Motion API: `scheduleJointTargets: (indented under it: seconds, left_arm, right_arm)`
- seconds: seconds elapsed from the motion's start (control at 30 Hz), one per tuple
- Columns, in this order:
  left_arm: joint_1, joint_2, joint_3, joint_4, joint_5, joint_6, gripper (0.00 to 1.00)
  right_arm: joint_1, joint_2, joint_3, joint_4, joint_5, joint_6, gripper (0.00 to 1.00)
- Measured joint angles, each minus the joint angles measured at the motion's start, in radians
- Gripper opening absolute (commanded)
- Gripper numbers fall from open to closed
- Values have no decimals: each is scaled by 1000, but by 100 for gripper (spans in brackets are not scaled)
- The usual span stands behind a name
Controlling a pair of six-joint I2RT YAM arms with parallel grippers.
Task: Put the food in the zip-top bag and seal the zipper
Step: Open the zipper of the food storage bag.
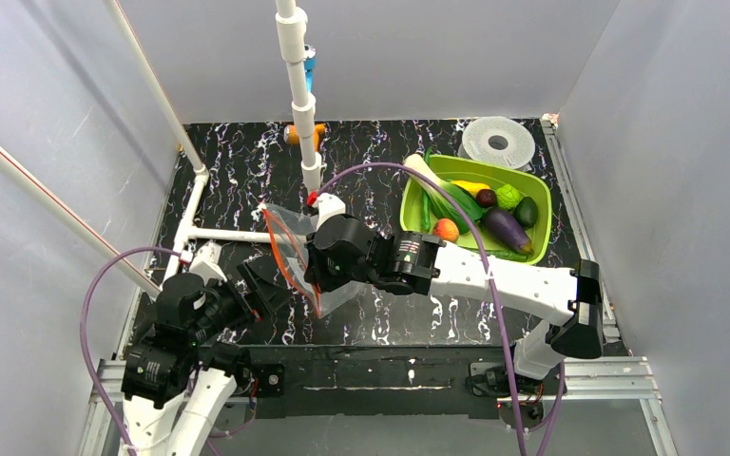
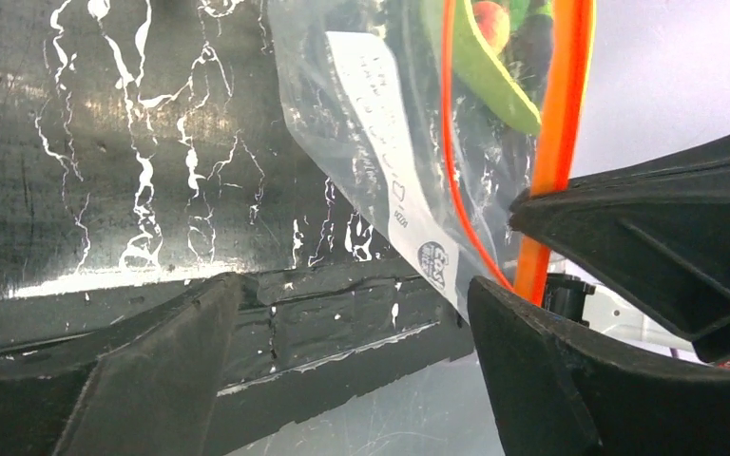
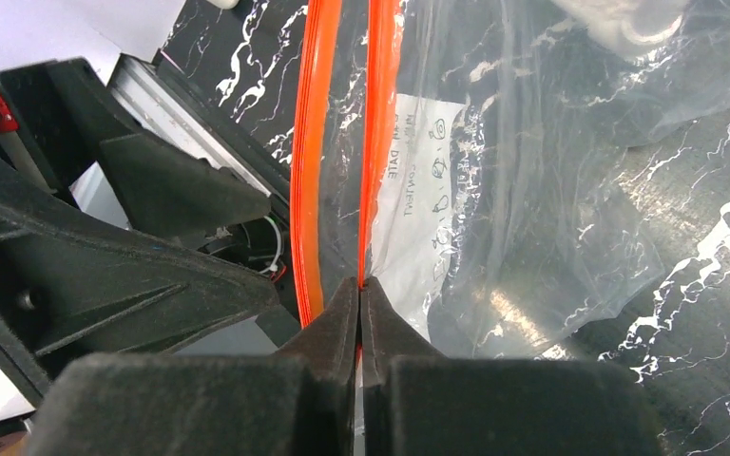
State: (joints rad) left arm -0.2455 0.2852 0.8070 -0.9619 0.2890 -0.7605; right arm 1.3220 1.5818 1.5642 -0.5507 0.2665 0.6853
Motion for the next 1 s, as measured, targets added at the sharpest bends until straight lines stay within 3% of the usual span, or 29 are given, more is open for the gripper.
scheduleJointTargets:
  seconds: [0.2,0.57,0.67,0.8,1.0]
  left_arm:
    - [0,39,29,64,12,12,91]
    - [0,195,59,184,-13,40,60]
    - [0,235,59,200,-25,66,58]
    - [0,253,76,192,-47,101,43]
    - [0,260,121,169,-59,152,2]
  right_arm:
    - [-1,0,0,0,-14,11,1]
    - [-1,0,0,1,-42,19,1]
    - [-1,0,0,2,-46,20,1]
    - [-3,0,0,15,-68,30,1]
    - [-5,-6,-2,54,-107,53,1]
